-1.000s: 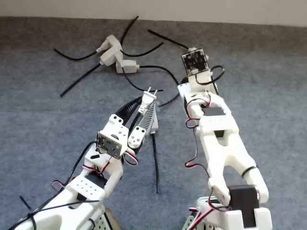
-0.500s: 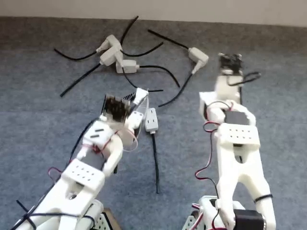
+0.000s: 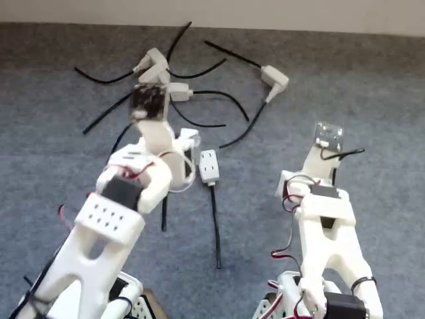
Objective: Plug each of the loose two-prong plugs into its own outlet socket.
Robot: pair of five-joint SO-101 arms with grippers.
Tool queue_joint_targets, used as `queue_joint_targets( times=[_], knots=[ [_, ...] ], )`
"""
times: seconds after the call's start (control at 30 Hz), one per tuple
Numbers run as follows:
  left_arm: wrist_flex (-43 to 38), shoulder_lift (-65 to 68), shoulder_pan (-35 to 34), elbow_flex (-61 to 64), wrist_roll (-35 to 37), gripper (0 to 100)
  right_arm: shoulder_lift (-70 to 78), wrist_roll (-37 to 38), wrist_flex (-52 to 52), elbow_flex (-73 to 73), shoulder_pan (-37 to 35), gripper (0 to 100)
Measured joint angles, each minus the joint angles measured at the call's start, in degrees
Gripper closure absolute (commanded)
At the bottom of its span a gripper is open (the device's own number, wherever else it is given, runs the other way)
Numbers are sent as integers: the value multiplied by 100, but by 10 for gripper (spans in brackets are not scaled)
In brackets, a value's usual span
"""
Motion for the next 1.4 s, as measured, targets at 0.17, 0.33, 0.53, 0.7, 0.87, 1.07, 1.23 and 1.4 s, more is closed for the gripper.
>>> queue_joint_targets(
  times=[0.17, 0.33, 0.53, 0.7, 0.87, 1.07, 1.23, 1.4],
  knots=[
    [440, 1371, 70, -914, 369, 993, -9, -9, -88, 0, -9, 991],
    [765, 2690, 123, -1846, 818, 992, -9, -9, -105, 26, -9, 991],
    [1275, 3174, 132, -2409, 2242, 992, -9, -9, -105, 26, -18, 991],
    [1486, 3244, 193, -2444, 3077, 992, -9, -9, -105, 26, -9, 991],
    [1503, 3244, 352, -2444, 3376, 992, -9, -9, -105, 26, -9, 991],
    [985, 3235, 396, -2013, 3358, 992, -9, -9, -105, 26, -18, 991],
    [730, 3244, 422, -1916, 2690, 992, -9, -9, -105, 26, -18, 991],
    [712, 3244, 387, -1899, 2585, 992, -9, -9, -105, 26, -18, 991]
  ],
)
